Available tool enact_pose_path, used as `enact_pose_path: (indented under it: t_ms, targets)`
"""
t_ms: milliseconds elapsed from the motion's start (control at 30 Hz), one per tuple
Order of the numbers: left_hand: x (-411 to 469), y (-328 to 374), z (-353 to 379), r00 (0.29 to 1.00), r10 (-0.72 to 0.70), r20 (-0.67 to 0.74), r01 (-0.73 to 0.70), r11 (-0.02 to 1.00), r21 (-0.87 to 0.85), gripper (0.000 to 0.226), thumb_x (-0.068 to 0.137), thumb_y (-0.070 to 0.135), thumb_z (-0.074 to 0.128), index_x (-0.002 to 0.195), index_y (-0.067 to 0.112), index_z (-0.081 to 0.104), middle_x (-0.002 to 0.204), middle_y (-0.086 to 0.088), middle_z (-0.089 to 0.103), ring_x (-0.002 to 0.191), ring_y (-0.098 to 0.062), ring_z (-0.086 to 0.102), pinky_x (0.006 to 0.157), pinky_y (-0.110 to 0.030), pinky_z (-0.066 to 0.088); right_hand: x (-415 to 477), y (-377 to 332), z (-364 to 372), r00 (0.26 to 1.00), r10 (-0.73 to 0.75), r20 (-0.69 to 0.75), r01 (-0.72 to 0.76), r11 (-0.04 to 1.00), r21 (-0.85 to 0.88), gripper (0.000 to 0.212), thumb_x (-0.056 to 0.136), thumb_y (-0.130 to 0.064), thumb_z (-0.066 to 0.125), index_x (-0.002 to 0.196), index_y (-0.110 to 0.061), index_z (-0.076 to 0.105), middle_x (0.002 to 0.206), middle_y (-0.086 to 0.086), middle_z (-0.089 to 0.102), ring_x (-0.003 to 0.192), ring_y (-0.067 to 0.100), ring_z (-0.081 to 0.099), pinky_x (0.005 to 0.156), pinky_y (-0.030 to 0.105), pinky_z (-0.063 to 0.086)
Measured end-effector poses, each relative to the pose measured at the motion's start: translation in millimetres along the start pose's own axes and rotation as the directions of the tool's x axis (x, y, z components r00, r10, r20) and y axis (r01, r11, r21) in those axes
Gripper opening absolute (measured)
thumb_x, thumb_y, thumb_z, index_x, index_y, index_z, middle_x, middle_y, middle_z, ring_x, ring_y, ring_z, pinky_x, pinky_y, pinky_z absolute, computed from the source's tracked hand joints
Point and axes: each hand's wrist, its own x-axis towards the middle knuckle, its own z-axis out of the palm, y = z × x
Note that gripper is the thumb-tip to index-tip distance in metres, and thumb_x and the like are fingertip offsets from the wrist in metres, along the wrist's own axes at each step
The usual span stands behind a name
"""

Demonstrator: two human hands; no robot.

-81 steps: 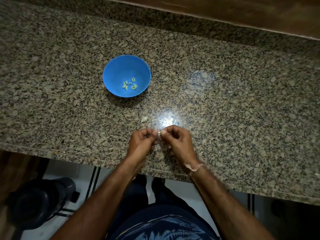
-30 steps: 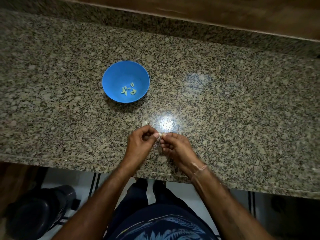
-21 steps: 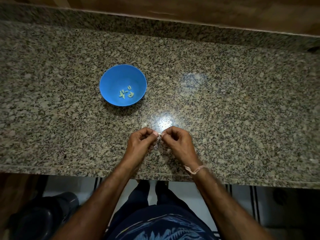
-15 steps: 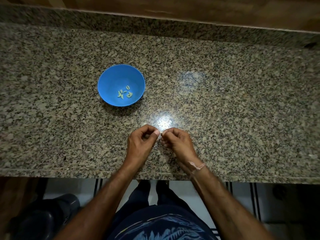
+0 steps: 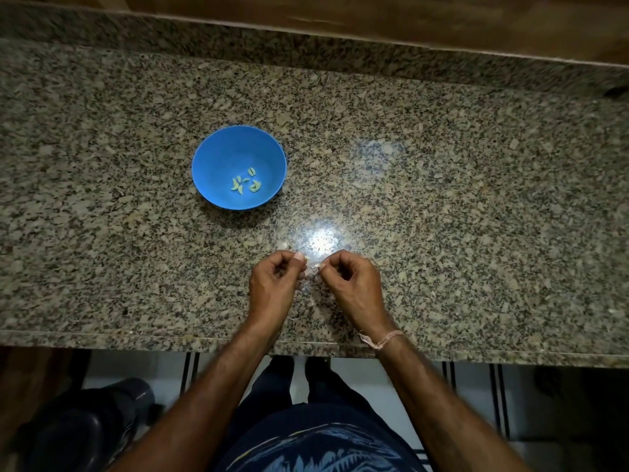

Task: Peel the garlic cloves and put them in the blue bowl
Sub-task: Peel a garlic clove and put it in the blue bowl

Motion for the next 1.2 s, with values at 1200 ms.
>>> enact_pose_path:
  t_ms: [1200]
  targets:
    - [4.6,-25.7,-38.6,0.926,0.283,-0.25,-0.126,0.856,0.502,0.018,0.094,0.009,0.073,0.11,0.016,0.068,0.112,0.003,0.061,0.086,0.0,0.059,0.069,-0.015,0.053,3.3,24.3,-14.0,0.929,-0.267,0.254,0.35,0.856,-0.38,0.035,0.094,-0.018,0.073,0.128,-0.018,0.065,0.12,-0.007,0.058,0.1,0.003,0.057,0.087,0.01,0.049]
